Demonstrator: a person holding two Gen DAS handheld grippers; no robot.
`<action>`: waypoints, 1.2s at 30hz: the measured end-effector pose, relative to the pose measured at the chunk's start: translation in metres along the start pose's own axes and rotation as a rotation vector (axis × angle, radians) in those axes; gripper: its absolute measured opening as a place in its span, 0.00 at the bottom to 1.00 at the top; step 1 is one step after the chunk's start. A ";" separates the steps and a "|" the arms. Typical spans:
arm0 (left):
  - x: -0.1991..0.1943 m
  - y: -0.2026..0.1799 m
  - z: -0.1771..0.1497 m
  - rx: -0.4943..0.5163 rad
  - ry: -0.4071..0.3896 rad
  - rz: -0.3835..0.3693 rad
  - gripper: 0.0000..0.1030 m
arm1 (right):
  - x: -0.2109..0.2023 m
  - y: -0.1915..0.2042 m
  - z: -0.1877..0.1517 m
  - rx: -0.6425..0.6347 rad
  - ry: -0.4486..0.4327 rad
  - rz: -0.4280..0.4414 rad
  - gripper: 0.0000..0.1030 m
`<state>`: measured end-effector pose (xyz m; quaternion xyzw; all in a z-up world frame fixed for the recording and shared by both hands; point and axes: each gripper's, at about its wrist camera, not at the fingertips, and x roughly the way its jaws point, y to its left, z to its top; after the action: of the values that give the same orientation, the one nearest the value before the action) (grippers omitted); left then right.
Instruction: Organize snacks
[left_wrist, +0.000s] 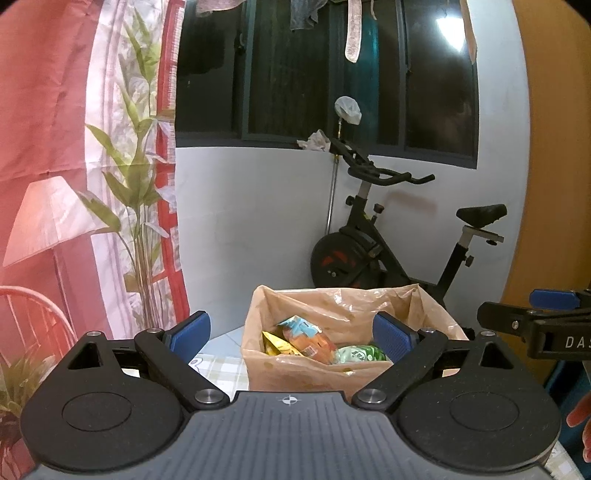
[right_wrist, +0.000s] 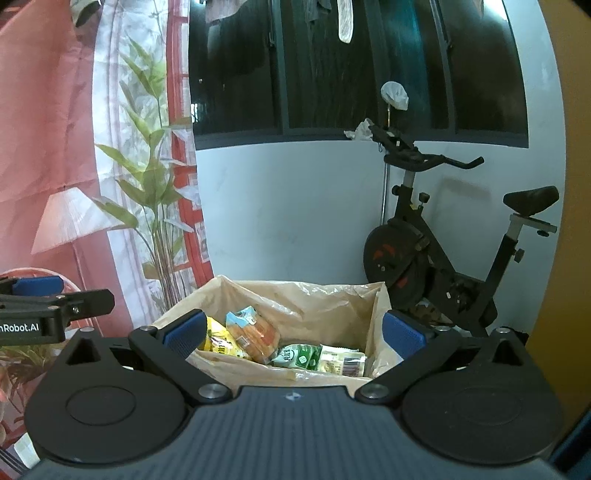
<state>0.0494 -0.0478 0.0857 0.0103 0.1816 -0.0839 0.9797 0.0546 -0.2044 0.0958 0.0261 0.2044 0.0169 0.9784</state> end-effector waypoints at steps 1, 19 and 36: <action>-0.002 0.000 0.000 -0.003 0.002 0.000 0.93 | -0.003 0.000 0.000 0.005 -0.004 -0.001 1.00; -0.007 0.004 -0.002 -0.030 -0.001 -0.004 0.93 | -0.016 -0.003 0.000 0.033 -0.018 0.000 1.00; -0.007 0.006 -0.004 -0.029 0.008 0.006 0.93 | -0.020 -0.003 -0.004 0.025 -0.010 -0.005 1.00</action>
<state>0.0423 -0.0410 0.0846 -0.0030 0.1868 -0.0783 0.9793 0.0347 -0.2084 0.1001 0.0380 0.1996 0.0120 0.9791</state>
